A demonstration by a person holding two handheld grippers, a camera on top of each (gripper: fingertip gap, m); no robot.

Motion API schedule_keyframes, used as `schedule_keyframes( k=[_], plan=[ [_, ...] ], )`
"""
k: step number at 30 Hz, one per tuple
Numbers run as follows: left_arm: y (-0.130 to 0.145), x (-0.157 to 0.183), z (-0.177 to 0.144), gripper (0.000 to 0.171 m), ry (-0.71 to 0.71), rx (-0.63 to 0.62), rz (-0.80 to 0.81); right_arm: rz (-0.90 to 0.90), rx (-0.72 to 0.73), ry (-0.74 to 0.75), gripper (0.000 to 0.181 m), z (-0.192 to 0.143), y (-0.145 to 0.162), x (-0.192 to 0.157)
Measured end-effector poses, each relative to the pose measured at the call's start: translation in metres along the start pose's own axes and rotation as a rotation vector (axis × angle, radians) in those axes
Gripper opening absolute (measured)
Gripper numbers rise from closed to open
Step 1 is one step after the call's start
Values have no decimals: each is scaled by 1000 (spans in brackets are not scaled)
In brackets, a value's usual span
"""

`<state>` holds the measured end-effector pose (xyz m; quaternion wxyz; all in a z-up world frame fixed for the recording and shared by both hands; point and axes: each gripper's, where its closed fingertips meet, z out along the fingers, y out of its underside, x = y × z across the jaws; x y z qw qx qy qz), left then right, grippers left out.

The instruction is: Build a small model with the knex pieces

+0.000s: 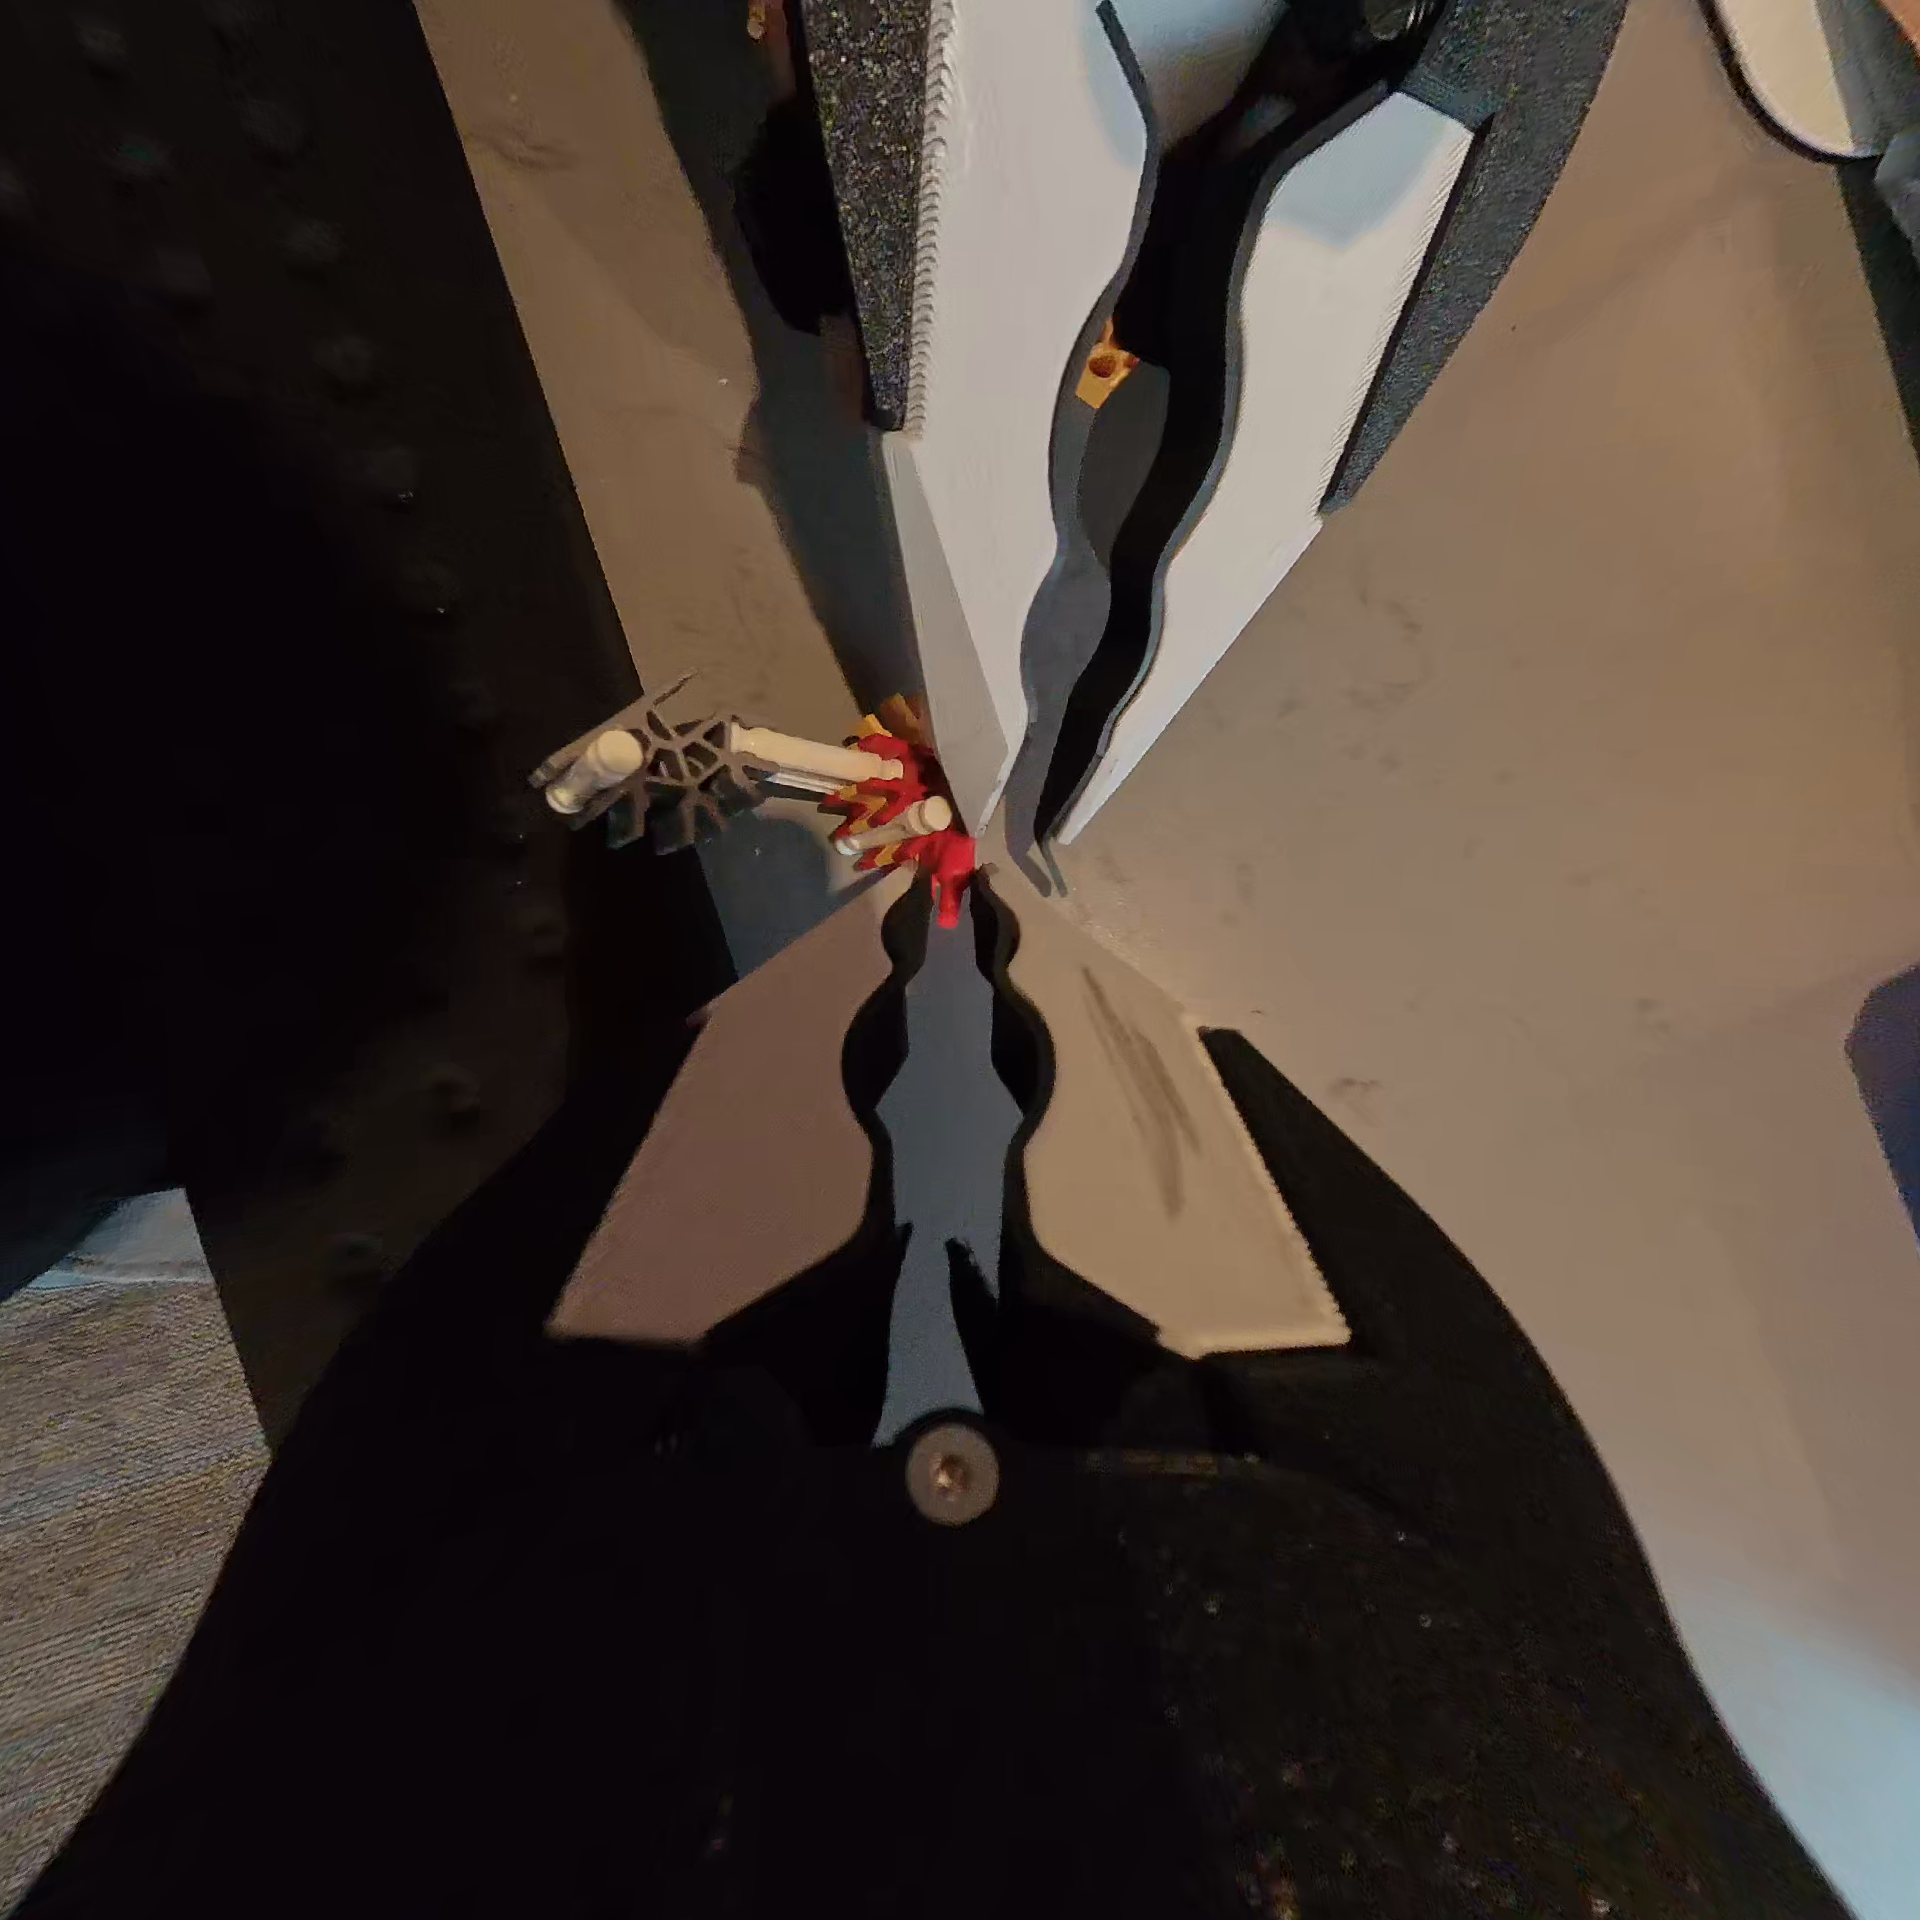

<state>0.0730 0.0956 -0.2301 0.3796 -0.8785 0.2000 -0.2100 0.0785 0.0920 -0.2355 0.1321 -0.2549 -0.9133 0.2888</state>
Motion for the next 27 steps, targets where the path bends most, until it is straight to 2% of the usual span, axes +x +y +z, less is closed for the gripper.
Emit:
schedule_keyframes(
  k=[6,9,14,18,21,23,27],
  plan=[
    [5,0,3,0,-36,-25,46,-102,-33,96,0,3,1,-1],
    [2,4,0,5,-22,-23,52,-97,-62,90,0,6,10,-3],
    [1,1,-4,8,-24,-16,27,-27,-12,81,0,0,14,0],
    [-2,-3,-16,16,-50,-20,4,33,24,86,1,-9,18,6],
    [-8,7,-29,29,-32,-12,-42,67,26,102,5,-15,23,12],
    [-6,17,-33,34,-35,-26,-62,66,45,62,13,-16,19,4],
    [9,37,-24,45,-41,-82,-137,74,61,-19,12,-10,11,-13]
  ],
)
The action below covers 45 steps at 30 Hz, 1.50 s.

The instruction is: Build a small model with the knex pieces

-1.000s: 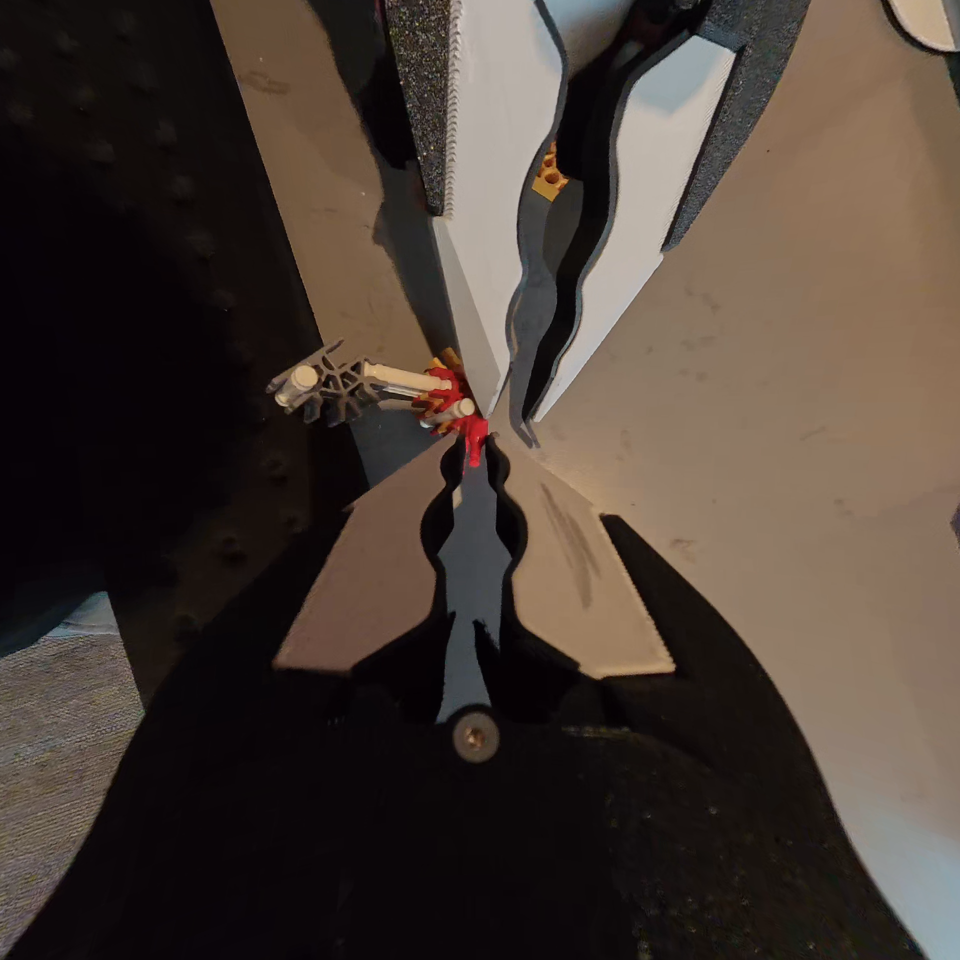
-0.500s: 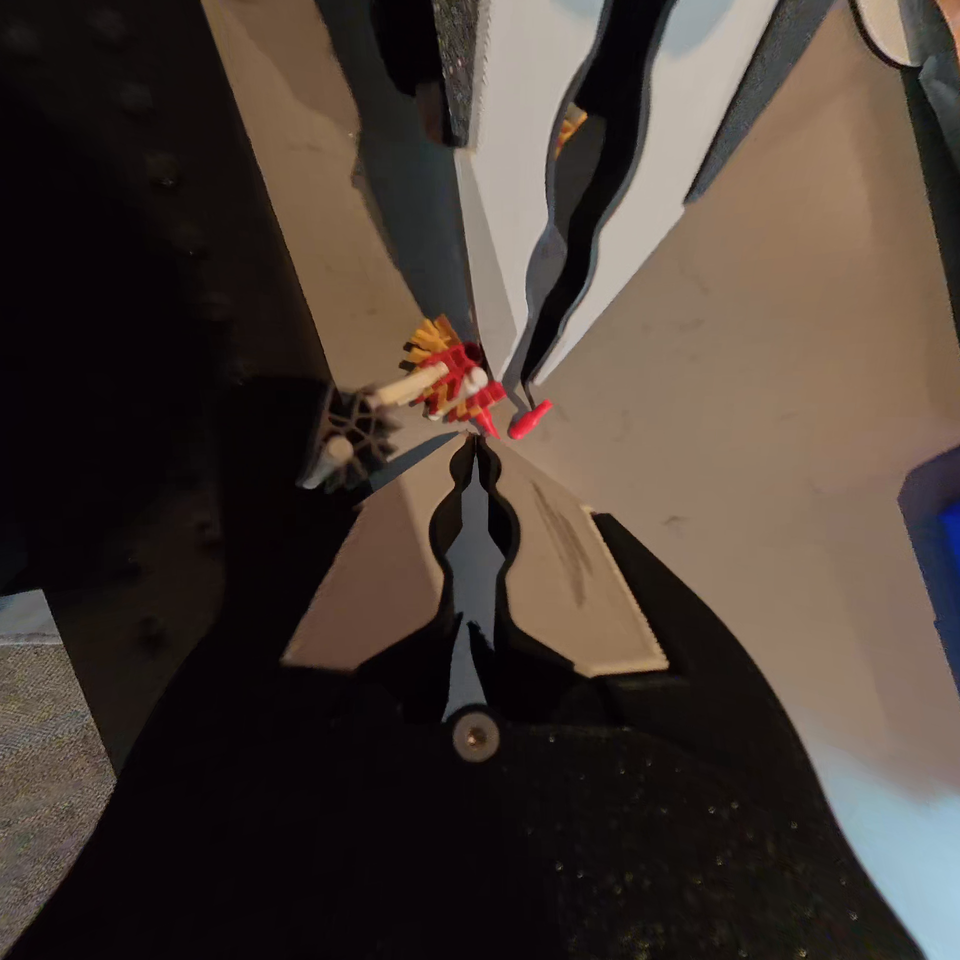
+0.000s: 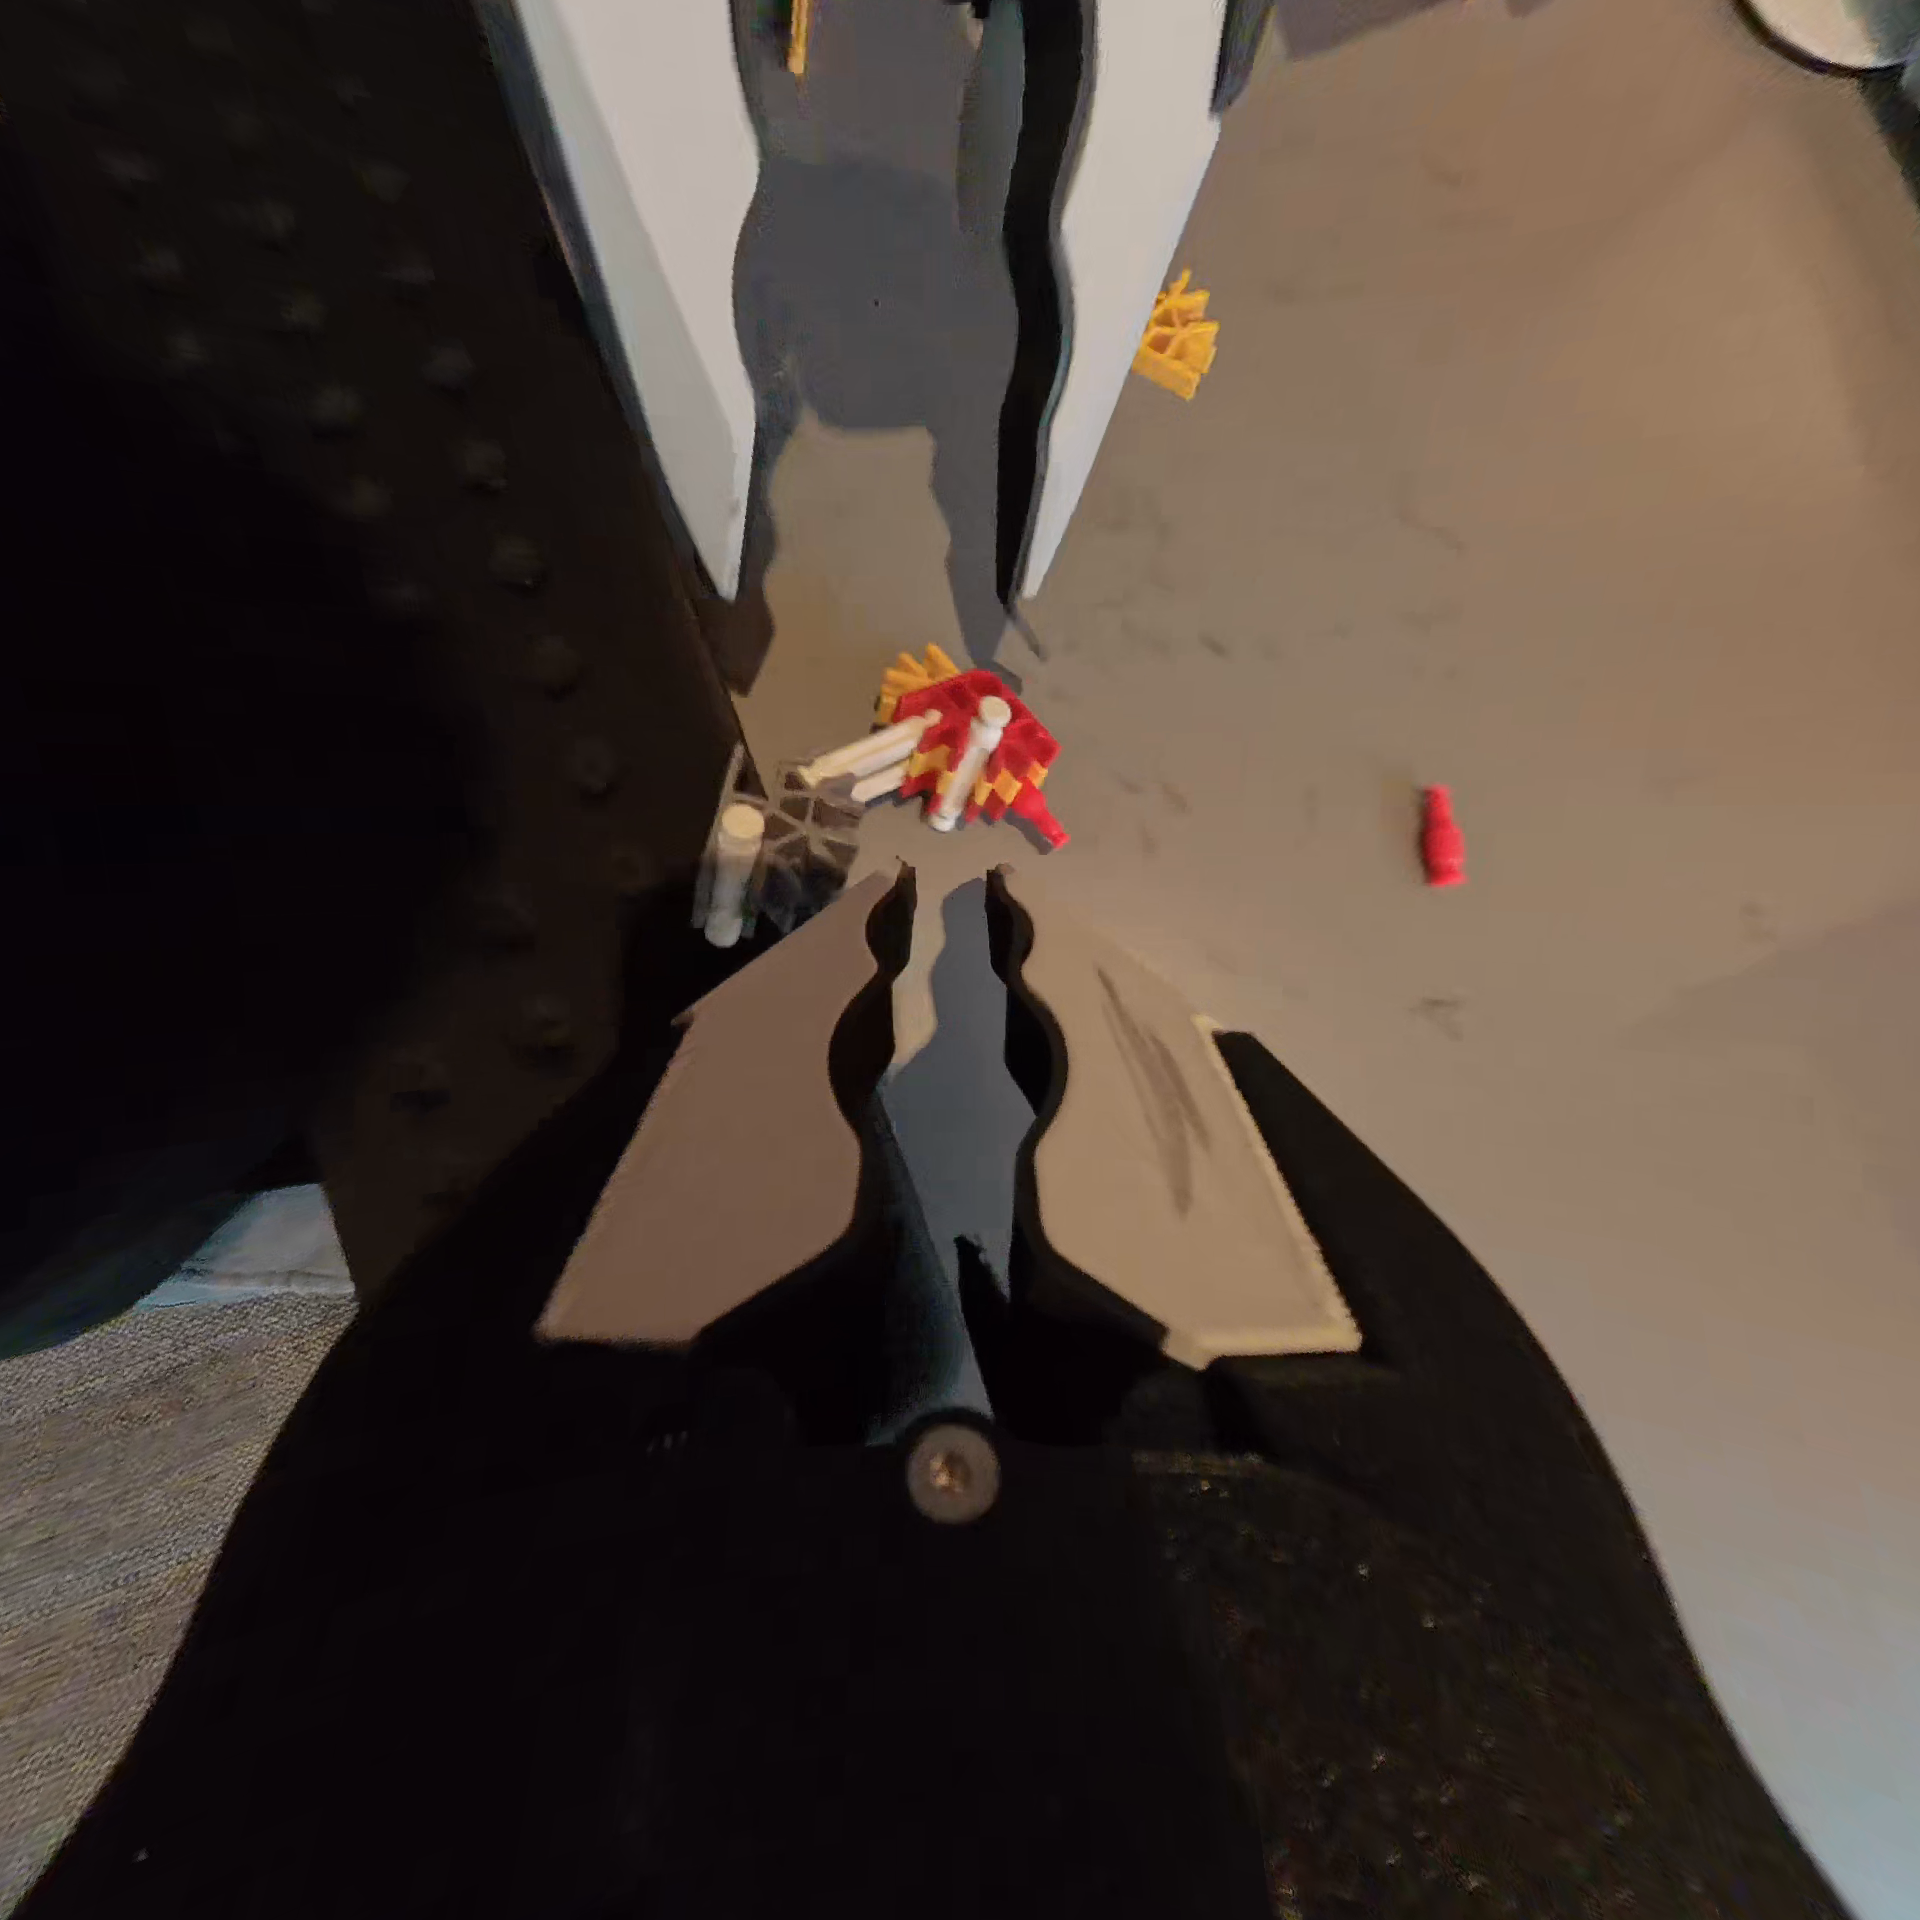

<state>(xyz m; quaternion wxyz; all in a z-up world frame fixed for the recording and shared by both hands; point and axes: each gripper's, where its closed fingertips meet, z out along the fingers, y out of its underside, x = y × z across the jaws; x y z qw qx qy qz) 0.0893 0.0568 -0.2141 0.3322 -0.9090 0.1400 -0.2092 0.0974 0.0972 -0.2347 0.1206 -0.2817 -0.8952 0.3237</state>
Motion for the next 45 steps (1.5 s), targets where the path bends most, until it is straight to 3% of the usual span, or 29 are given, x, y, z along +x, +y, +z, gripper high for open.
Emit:
schedule_keyframes(
  k=[5,7,13,17,23,25,31,36,40,45],
  plan=[
    [18,-6,24,31,-62,-17,-43,28,32,-6,8,16,-8,-1],
    [19,-16,22,17,-119,-20,-28,31,34,-4,8,18,-11,0],
    [11,-40,3,14,-254,-35,70,27,33,74,11,22,-18,22],
    [14,-66,-14,14,-421,-142,211,52,40,165,16,9,-19,65],
    [21,-82,-17,18,-458,-232,280,49,-92,307,16,10,-2,136],
    [22,-80,-14,22,-426,-214,250,45,-141,301,17,18,6,146],
    [25,-79,-14,24,-387,-188,222,128,-95,93,13,25,2,118],
    [24,-77,-13,25,-361,-170,217,83,-81,136,17,15,0,124],
    [22,-77,-13,26,-351,-147,204,-72,-107,182,21,19,-6,131],
    [19,-78,-12,27,-345,-128,199,-121,-104,96,15,30,-5,131]
  ],
)
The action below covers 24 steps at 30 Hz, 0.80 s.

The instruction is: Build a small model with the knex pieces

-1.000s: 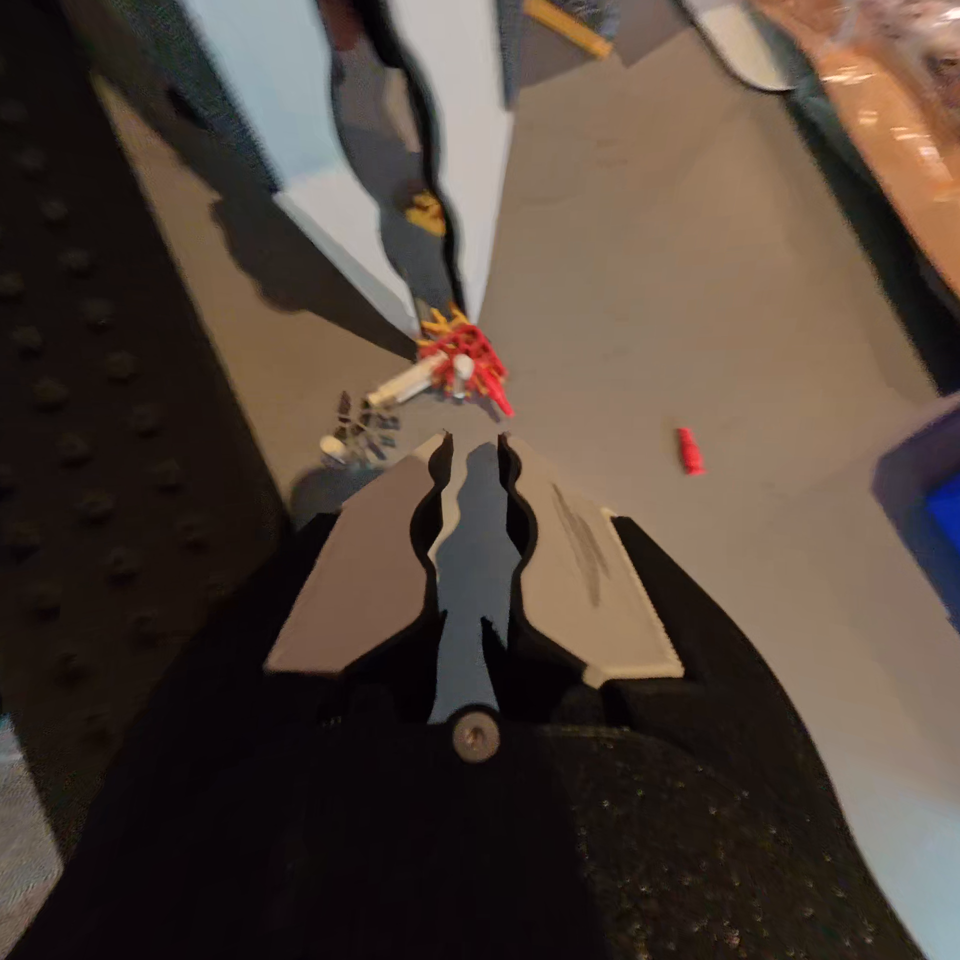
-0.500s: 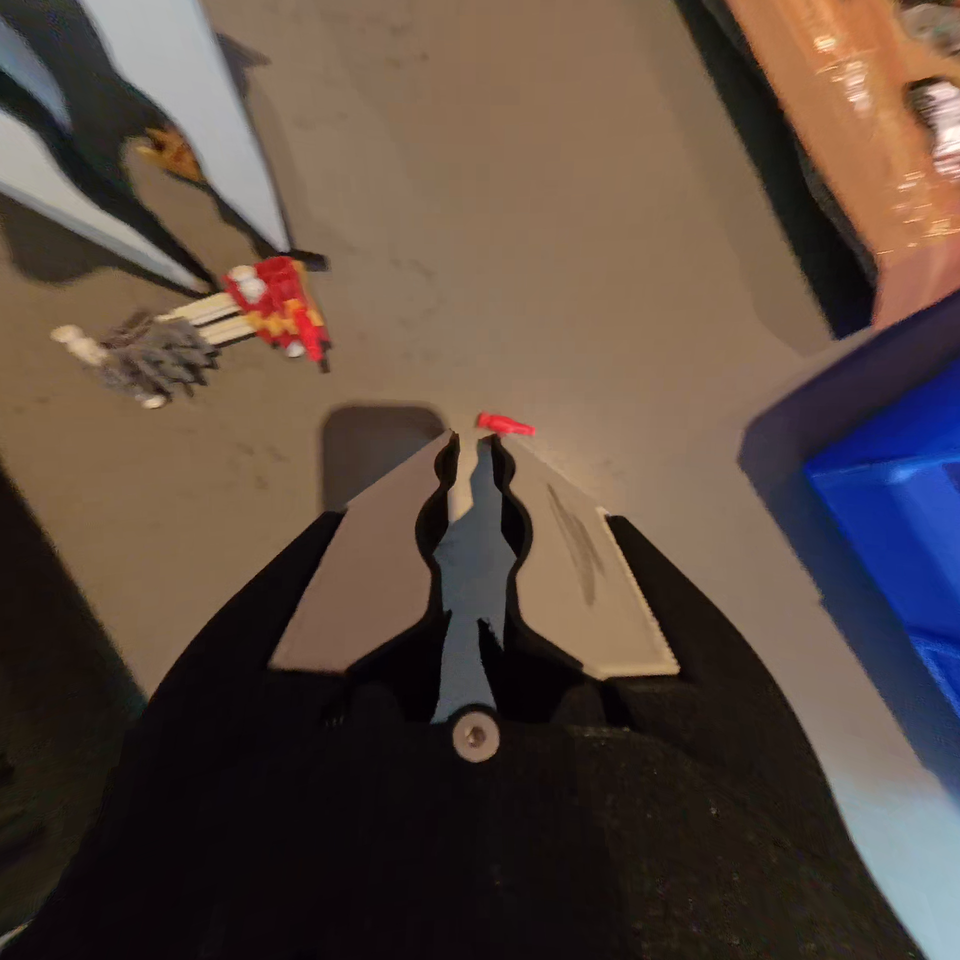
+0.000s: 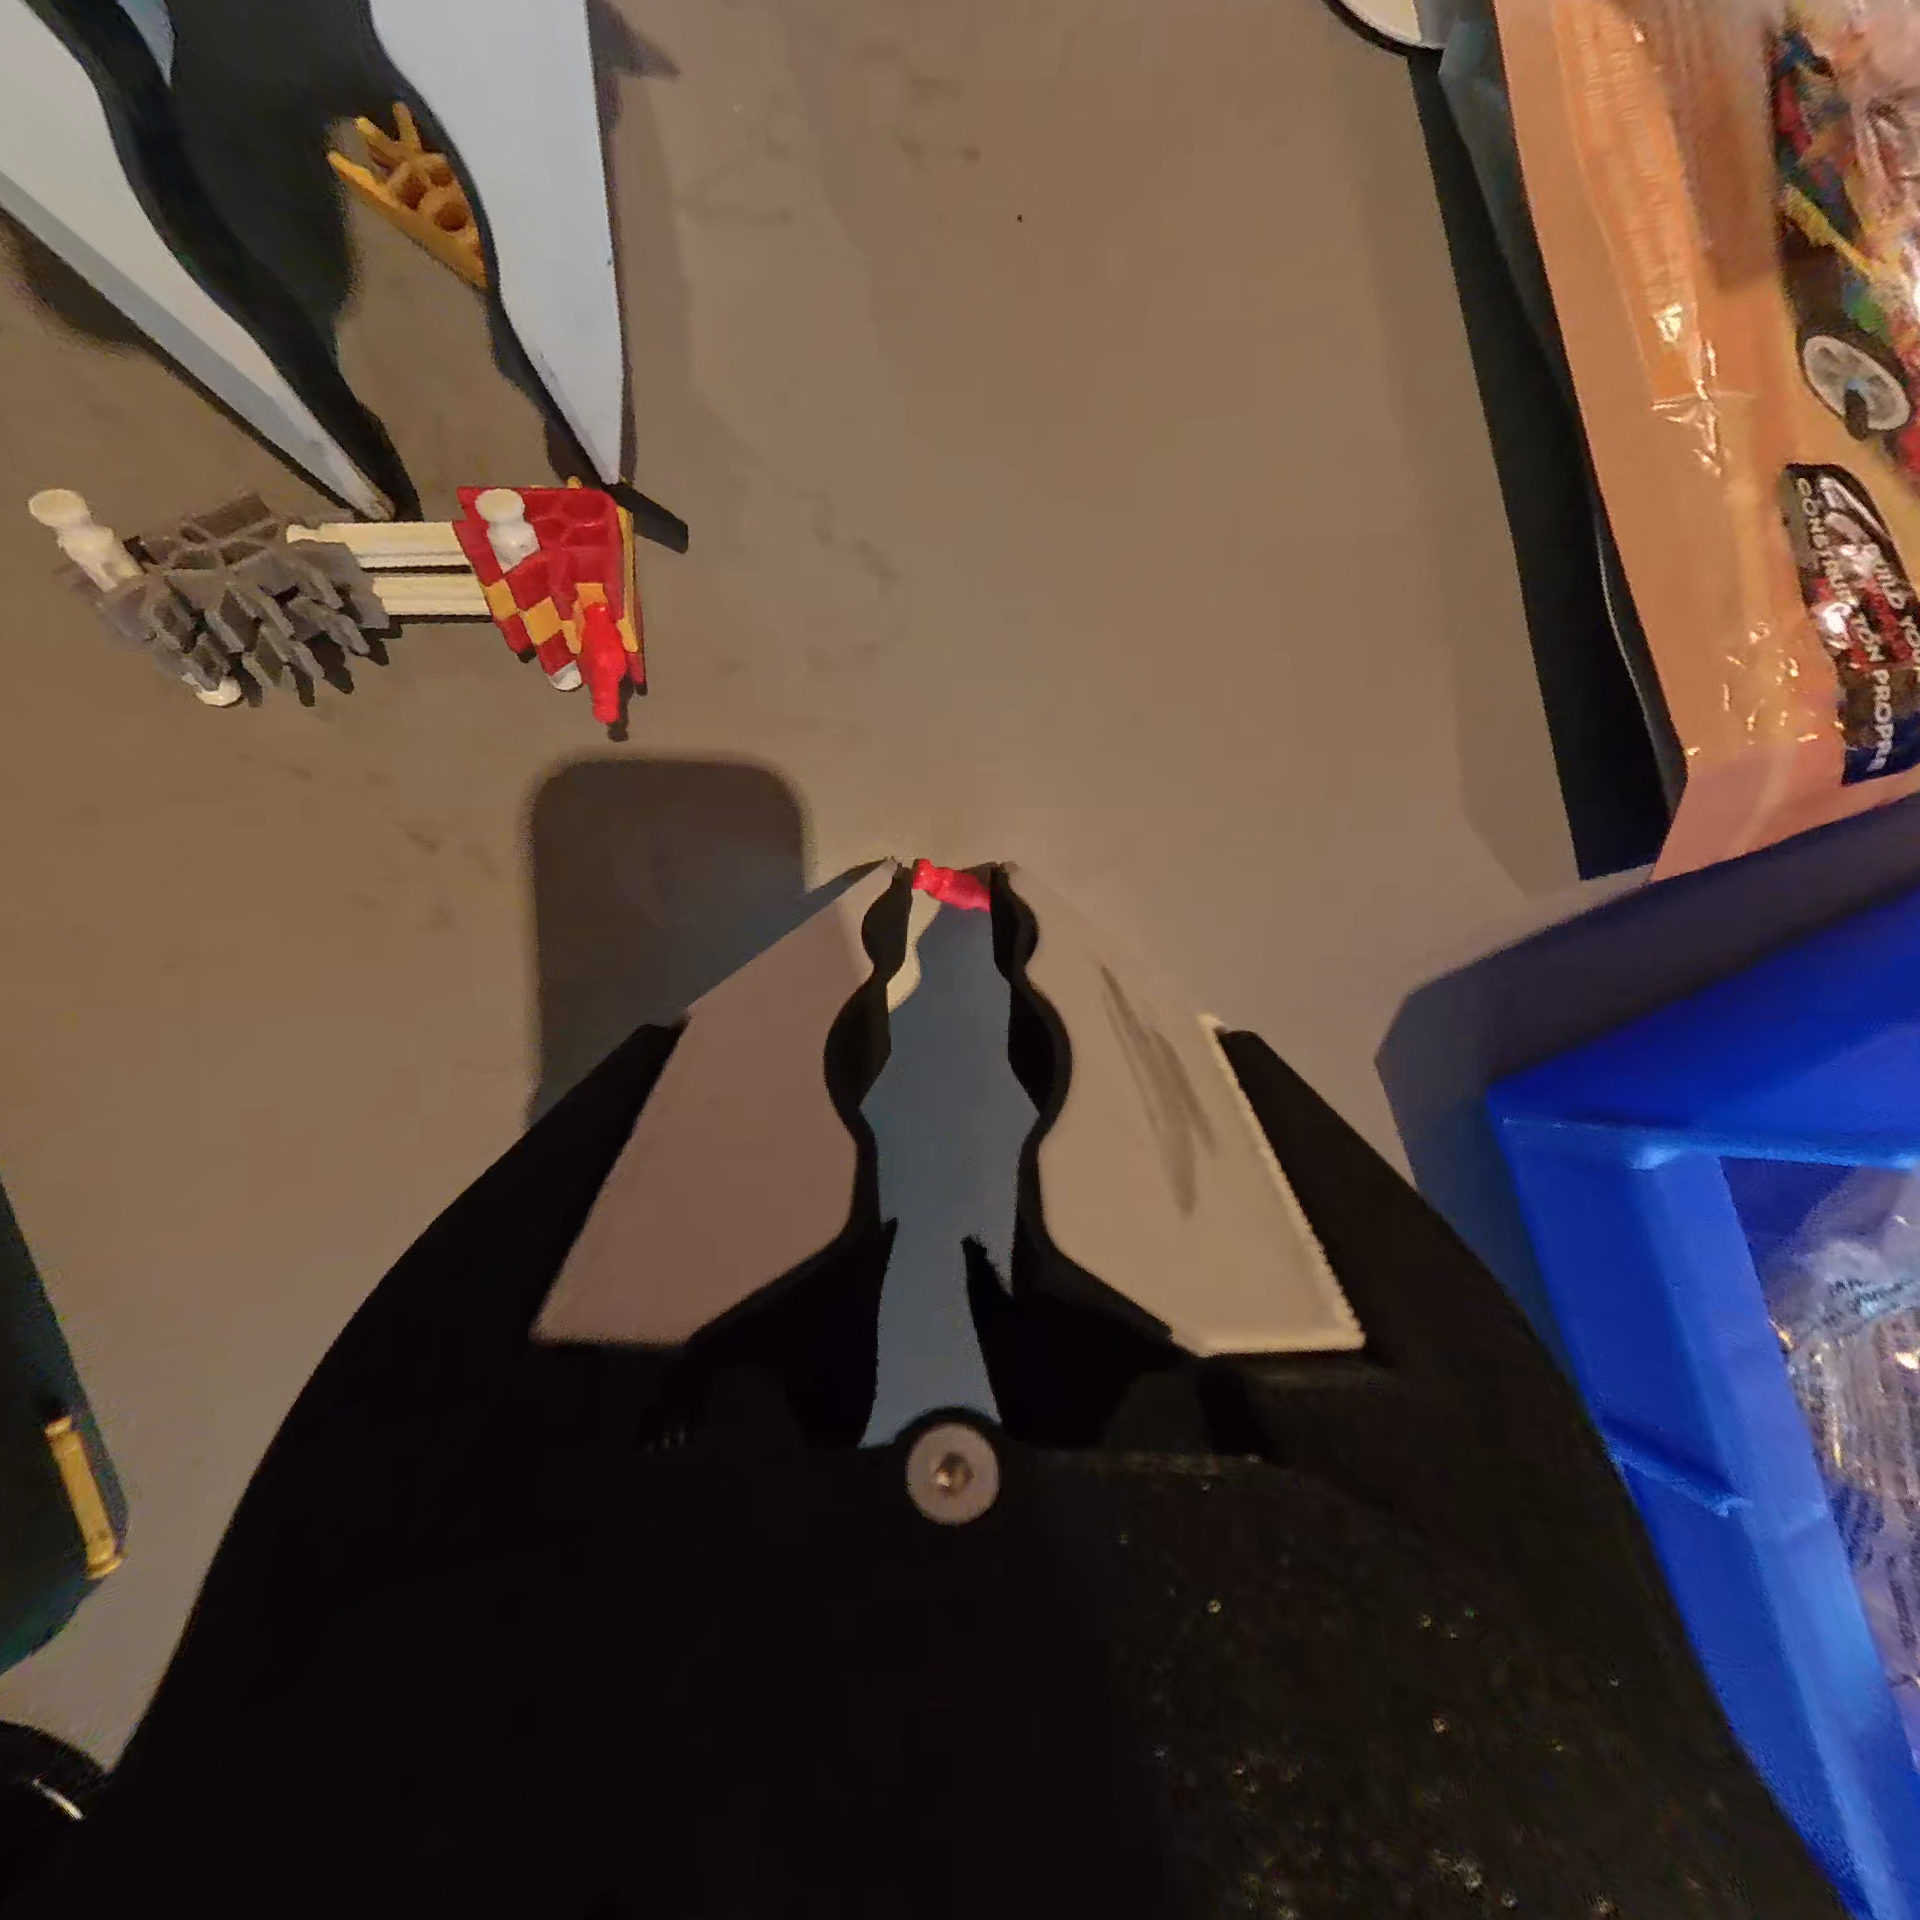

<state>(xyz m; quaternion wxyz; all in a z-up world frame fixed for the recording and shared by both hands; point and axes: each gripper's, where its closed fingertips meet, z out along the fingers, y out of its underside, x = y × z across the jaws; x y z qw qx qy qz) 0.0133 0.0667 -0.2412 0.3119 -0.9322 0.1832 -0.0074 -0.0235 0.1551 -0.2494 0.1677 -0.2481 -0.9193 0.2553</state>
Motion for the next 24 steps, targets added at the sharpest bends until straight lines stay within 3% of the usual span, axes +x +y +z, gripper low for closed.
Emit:
schedule_keyframes(
  k=[18,24],
  plan=[
    [-6,0,4,30,30,40,-21,67,-2,-24,18,-6,7,-11],
    [-5,2,7,26,46,38,-32,109,4,-43,3,-2,3,-13]
  ],
)
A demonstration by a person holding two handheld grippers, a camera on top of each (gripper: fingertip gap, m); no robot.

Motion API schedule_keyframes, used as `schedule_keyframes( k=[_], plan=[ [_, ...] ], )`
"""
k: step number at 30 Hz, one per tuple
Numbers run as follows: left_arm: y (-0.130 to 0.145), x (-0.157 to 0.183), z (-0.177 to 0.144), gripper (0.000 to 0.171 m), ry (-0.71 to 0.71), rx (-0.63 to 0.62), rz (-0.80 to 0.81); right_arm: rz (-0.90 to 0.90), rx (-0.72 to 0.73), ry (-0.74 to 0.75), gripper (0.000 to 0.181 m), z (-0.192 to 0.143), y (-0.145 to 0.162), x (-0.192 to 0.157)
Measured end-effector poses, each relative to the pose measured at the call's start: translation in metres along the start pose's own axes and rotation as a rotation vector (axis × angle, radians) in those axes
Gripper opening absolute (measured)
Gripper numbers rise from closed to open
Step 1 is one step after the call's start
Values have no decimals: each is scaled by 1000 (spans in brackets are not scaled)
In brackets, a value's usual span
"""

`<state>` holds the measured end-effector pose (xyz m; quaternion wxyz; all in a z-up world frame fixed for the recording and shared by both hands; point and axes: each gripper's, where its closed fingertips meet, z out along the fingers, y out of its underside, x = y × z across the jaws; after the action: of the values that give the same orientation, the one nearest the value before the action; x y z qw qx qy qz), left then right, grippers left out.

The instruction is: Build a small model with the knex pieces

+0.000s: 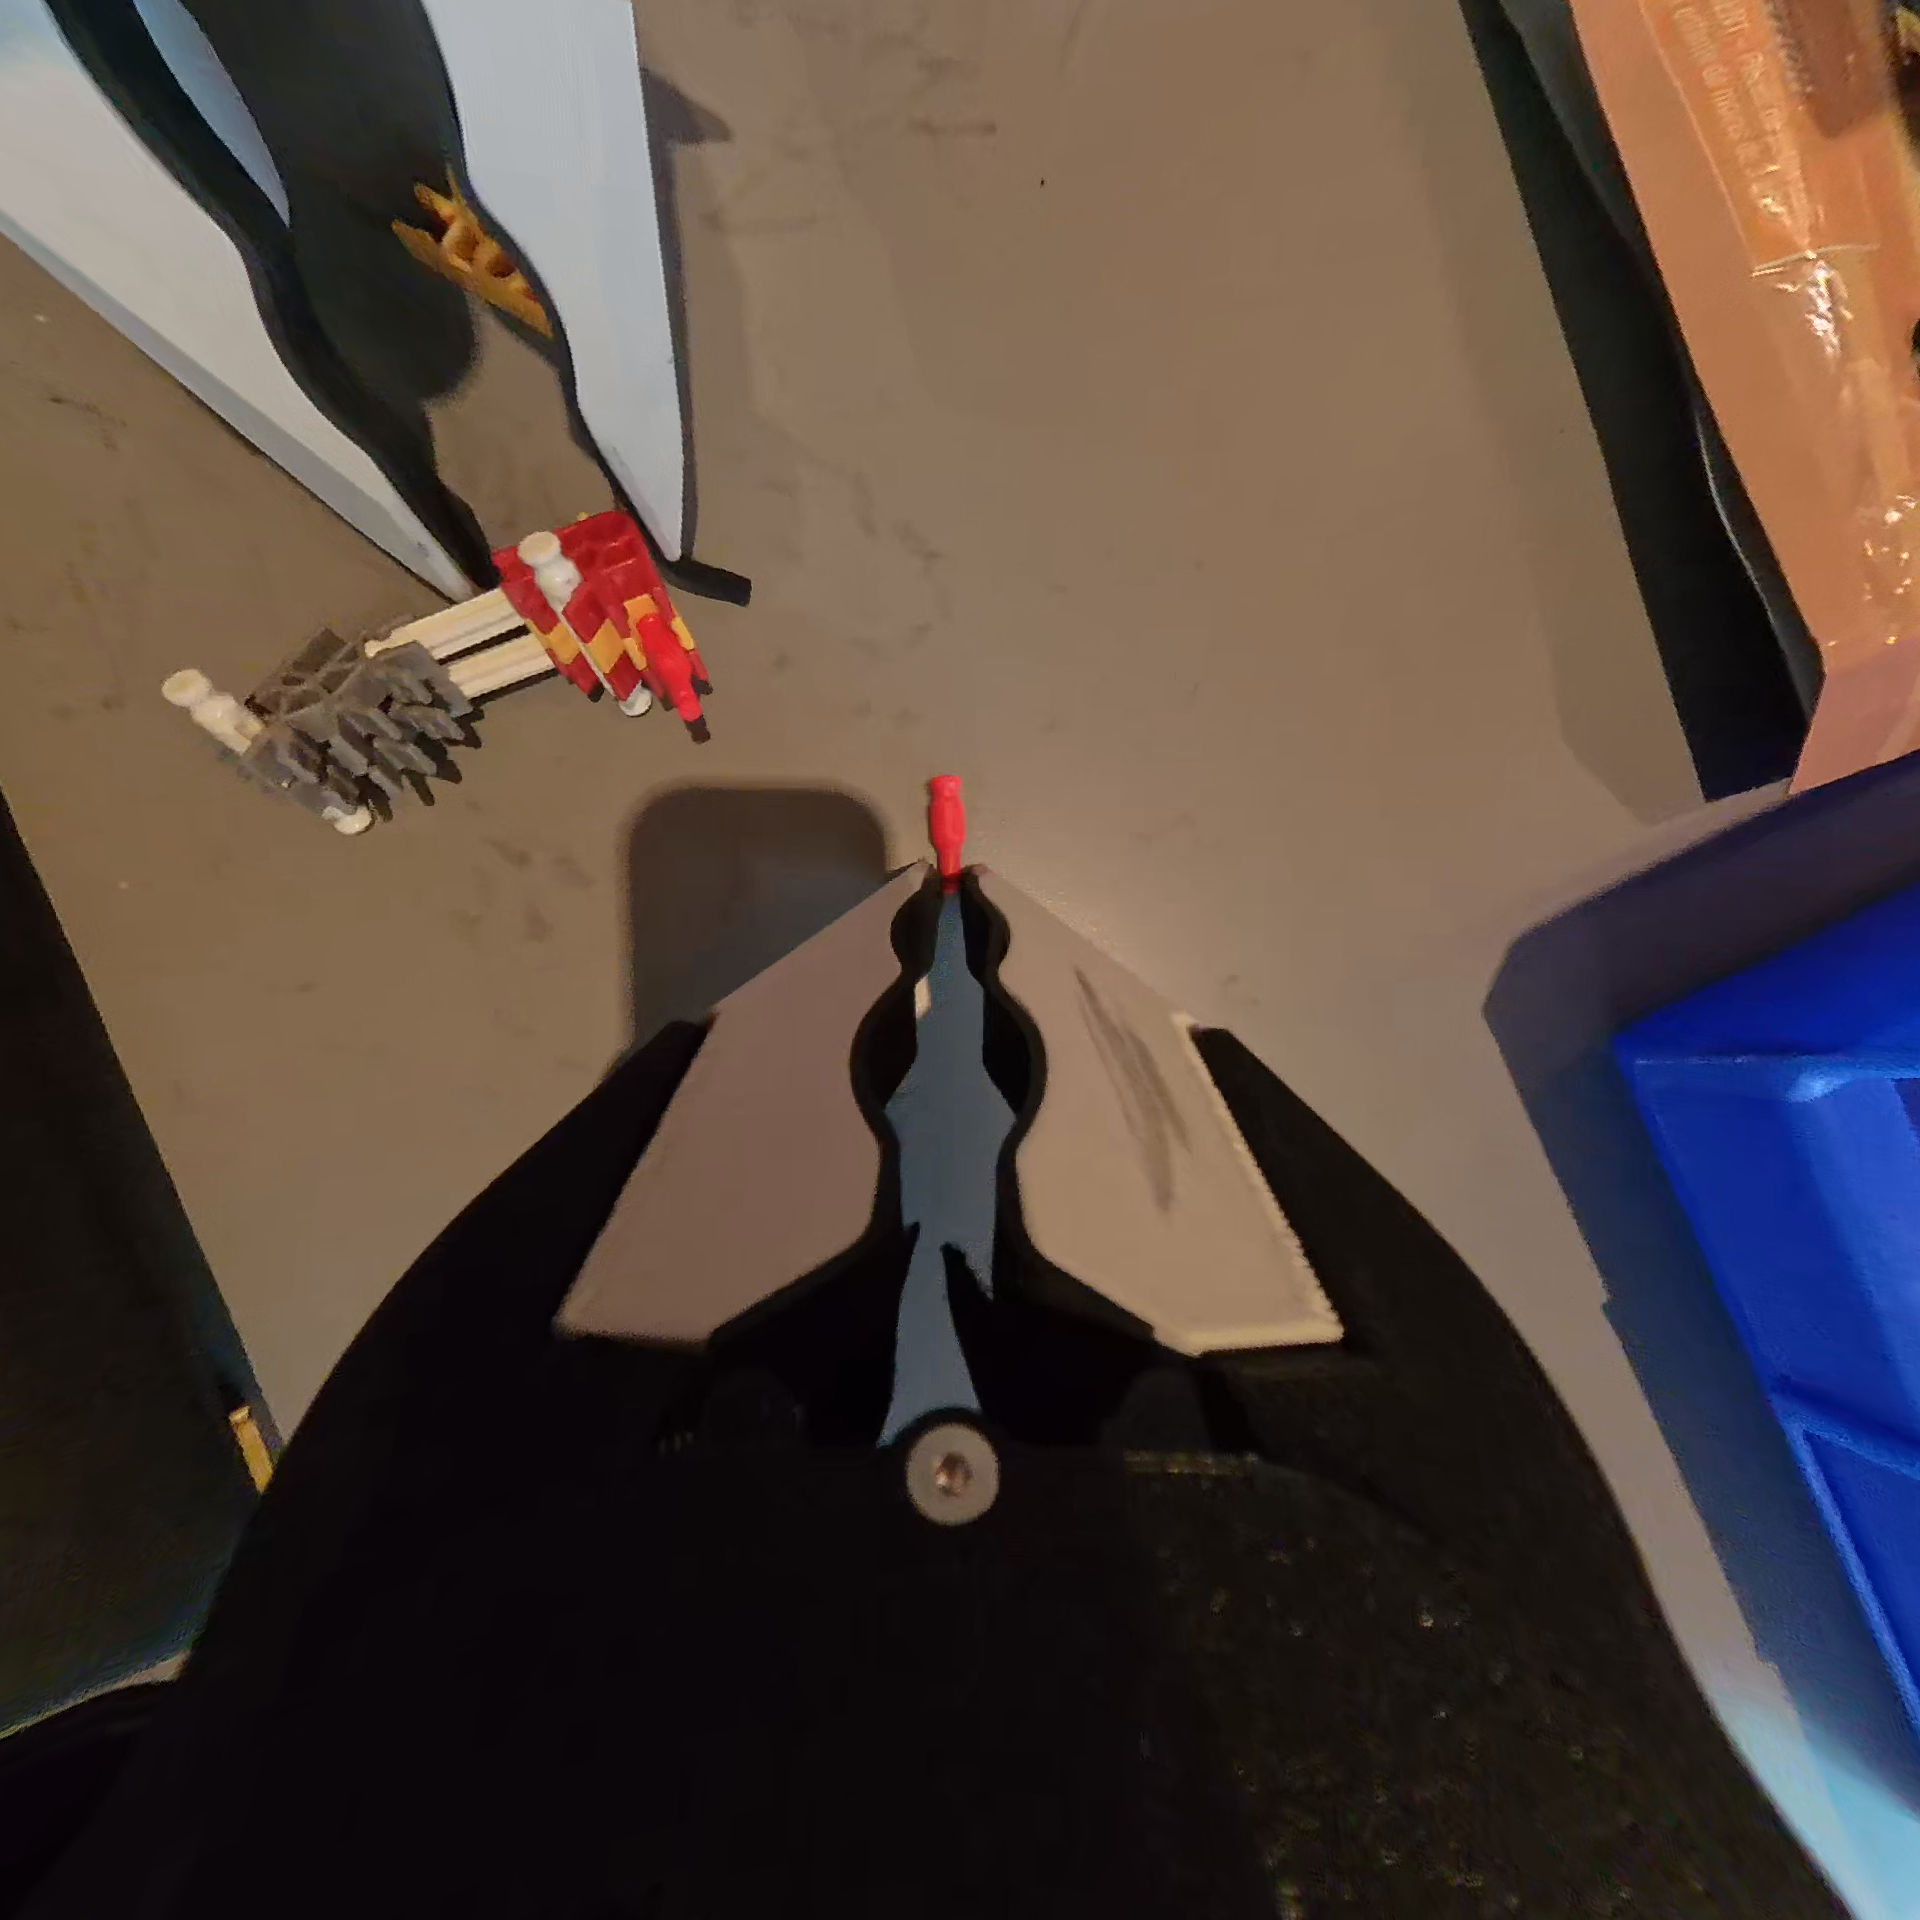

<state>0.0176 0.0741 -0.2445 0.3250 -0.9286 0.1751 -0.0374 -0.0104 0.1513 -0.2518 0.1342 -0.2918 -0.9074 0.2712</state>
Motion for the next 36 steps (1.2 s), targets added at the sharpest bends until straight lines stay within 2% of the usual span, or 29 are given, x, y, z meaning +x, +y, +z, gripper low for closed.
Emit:
schedule_keyframes(
  k=[8,15,18,22,36],
  plan=[
    [-2,2,4,20,28,13,10,-27,26,11,2,-5,-6,-4],
    [0,-6,-7,20,11,-130,101,-198,50,-42,2,-25,-39,-36],
    [1,-3,-6,20,60,-185,111,-252,36,-57,2,-26,-46,-44],
    [-2,-3,-1,20,97,-213,106,-299,-37,-32,2,-17,-39,-41],
    [-10,-7,2,20,129,-171,87,-305,-72,-28,3,-13,-27,-38]
  ],
)
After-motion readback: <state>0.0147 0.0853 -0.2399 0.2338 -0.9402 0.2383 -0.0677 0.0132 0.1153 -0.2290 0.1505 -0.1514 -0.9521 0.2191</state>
